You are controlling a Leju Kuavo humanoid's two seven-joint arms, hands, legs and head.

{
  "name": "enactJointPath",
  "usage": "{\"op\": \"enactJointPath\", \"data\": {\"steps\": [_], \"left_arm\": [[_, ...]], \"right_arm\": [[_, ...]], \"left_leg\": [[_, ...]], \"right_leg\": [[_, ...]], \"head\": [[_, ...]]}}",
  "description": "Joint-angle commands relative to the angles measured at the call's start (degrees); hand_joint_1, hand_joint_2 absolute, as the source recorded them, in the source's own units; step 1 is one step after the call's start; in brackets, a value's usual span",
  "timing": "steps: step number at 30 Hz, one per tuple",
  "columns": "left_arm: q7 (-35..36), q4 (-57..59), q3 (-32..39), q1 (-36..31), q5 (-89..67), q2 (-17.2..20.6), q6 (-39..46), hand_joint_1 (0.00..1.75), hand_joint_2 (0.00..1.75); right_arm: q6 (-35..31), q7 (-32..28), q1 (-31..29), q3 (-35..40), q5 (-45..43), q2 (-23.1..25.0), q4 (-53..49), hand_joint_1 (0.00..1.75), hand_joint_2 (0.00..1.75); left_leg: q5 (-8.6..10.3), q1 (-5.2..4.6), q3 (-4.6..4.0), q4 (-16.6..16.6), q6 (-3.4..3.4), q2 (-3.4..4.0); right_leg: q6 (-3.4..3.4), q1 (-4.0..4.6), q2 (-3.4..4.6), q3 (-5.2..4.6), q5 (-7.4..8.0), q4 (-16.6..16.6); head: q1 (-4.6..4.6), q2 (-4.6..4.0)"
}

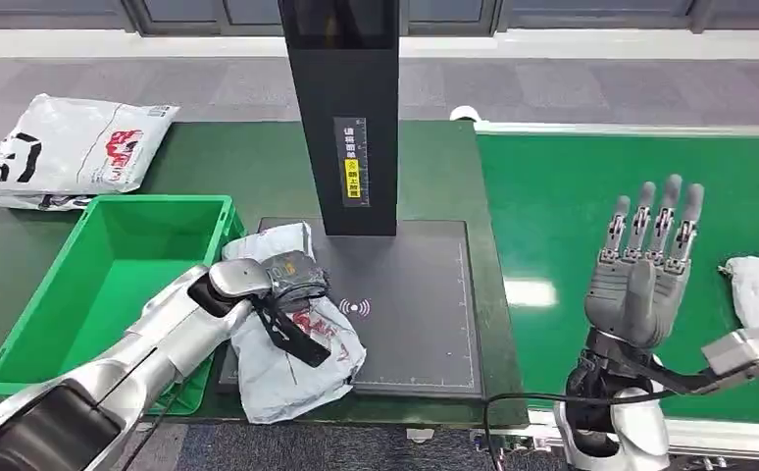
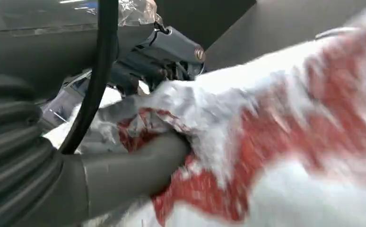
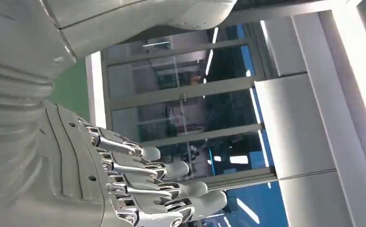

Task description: Moved the parcel from conveyor to table for the left to box.

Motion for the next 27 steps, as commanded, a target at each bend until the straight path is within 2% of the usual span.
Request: {"op": "enactJointPath", "data": {"steps": [1, 6, 7, 8, 9, 10, 11, 12, 13, 15, 17, 20, 22, 24, 27], "left_arm": [[-1.8, 6.26, -6.68, 1.54, 2.2, 1.31, -3.53, 1.75, 1.75], [-7.95, 5.34, -10.44, -2.82, 9.45, 0.84, -10.74, 1.75, 1.75], [-8.78, 4.47, -11.84, -3.16, 11.96, 1.1, -12.2, 1.75, 1.75], [-9.69, 3.76, -12.76, -3.45, 13.8, 1.35, -13.71, 1.75, 1.75], [-10.46, 2.57, -13.92, -3.64, 15.71, 1.8, -14.93, 1.75, 1.75], [-11.23, 0.73, -14.96, -3.8, 18.14, 2.41, -16.52, 1.75, 1.75], [-11.34, -2.07, -16.74, -3.9, 21.1, 3.54, -18.09, 1.75, 1.75], [-10.46, -4.35, -17.88, -3.89, 23.81, 4.31, -18.53, 1.75, 1.75], [-8.22, -7.39, -16.95, -3.36, 26.65, 4.71, -13.98, 1.75, 1.75], [-5.26, -14.01, -15.9, -2.73, 34.48, 6.1, -12.72, 1.75, 1.75], [-4.08, -21.42, -13.63, -1.32, 41.68, 8.79, -12.22, 1.75, 1.75], [-4.2, -37.18, -2.65, 5.48, 52.9, 12.48, -7.62, 1.75, 1.75], [-4.71, -44.29, 5.08, 10.13, 57.06, 11.65, -5.44, 1.75, 1.75], [-6.7, -51.05, 15.14, 15.35, 63.53, 7.72, -4.16, 1.75, 1.75], [-6.57, -52.94, 17.18, 16.44, 64.36, 6.84, -4.25, 1.75, 1.75]], "right_arm": [[0.42, 0.0, -0.44, -4.27, -0.58, -0.44, 3.39, 0.0, 1.75], [1.04, -0.66, -0.28, -4.11, -2.23, -1.83, 3.19, 0.0, 1.75], [1.02, -0.63, -0.41, -3.96, -2.49, -2.04, 3.09, 0.0, 1.75], [1.03, -0.55, -0.47, -3.83, -2.66, -2.26, 2.94, 0.0, 1.75], [1.02, -0.46, -0.46, -3.74, -2.86, -2.36, 2.76, 0.0, 1.75], [1.1, -0.36, -0.22, -3.59, -3.11, -2.67, 2.29, 0.0, 1.75], [1.04, -0.26, 0.24, -3.3, -3.4, -3.23, 1.77, 0.0, 1.75], [0.86, -0.29, 0.94, -3.15, -3.69, -3.67, 1.1, 0.0, 1.75], [0.56, -0.57, 2.12, -3.3, -4.07, -3.85, 0.29, 0.0, 1.75], [-0.04, -0.74, 4.65, -3.77, -4.56, -4.03, -2.13, 0.0, 1.75], [-0.36, -0.41, 5.72, -4.33, -5.08, -3.97, -3.28, 0.0, 1.75], [-1.1, 1.96, 7.34, -6.39, -5.36, -2.89, -5.24, 0.0, 1.75], [-1.38, 3.59, 7.99, -7.69, -5.35, -2.2, -5.7, 0.0, 1.75], [-1.48, 4.9, 8.8, -9.14, -5.51, -1.16, -6.11, 0.0, 1.75], [-1.24, 5.26, 8.86, -9.38, -5.43, -0.89, -6.08, 0.0, 1.75]], "left_leg": [[0.26, 0.05, -0.3, -0.26, 0.01, 0.13], [0.31, 0.11, -0.75, -0.26, -0.03, -0.09], [0.11, 0.06, -0.49, -0.11, -0.04, -0.04], [0.23, 0.05, -0.66, -0.2, -0.03, -0.05], [0.03, 0.05, -0.4, -0.06, -0.04, -0.08], [0.15, 0.05, -0.46, -0.16, -0.02, -0.07], [0.03, 0.03, 0.11, -0.09, -0.06, -0.08], [0.13, 0.03, 0.05, -0.15, -0.07, -0.06], [0.15, 0.08, 0.01, -0.17, -0.06, -0.15], [0.12, 0.08, 0.07, -0.14, -0.07, -0.18], [0.06, 0.03, 0.02, -0.05, -0.09, -0.2], [0.16, 0.08, -0.41, -0.12, -0.08, -0.17], [0.15, 0.09, -0.56, -0.17, -0.06, -0.08], [0.05, 0.05, -0.53, -0.12, -0.04, -0.06], [0.01, -0.03, -0.62, 0.0, -0.08, -0.07]], "right_leg": [[-0.04, 0.06, 0.2, -0.34, 0.33, -0.3], [-0.11, 0.13, -0.02, -0.51, 0.33, -0.31], [-0.1, 0.07, 0.0, -0.32, 0.12, -0.13], [-0.1, 0.07, 0.0, -0.49, 0.24, -0.2], [-0.09, 0.06, -0.05, -0.22, 0.02, -0.06], [-0.09, 0.07, -0.02, -0.36, 0.14, -0.18], [-0.1, 0.04, -0.05, -0.17, 0.0, -0.08], [-0.09, 0.05, -0.02, -0.25, 0.09, -0.15], [-0.08, 0.09, -0.09, -0.23, 0.1, -0.22], [-0.08, 0.09, -0.12, -0.16, 0.06, -0.2], [-0.09, 0.05, -0.15, -0.24, -0.02, -0.08], [-0.1, 0.11, -0.05, -0.64, 0.13, -0.2], [-0.09, 0.13, 0.06, -0.81, 0.16, -0.28], [-0.07, 0.08, 0.06, -0.8, 0.04, -0.19], [-0.06, 0.01, -0.02, -0.93, -0.03, -0.02]], "head": [[-0.02, 0.0], [0.0, 0.0], [-0.02, 0.0], [-0.02, 0.0], [0.0, 0.0], [0.0, 0.0], [0.0, 0.0], [-0.02, 0.0], [0.0, 0.0], [0.0, 0.0], [0.0, 0.0], [0.0, 0.0], [0.0, 0.0], [0.0, 0.0], [0.0, 0.0]]}}
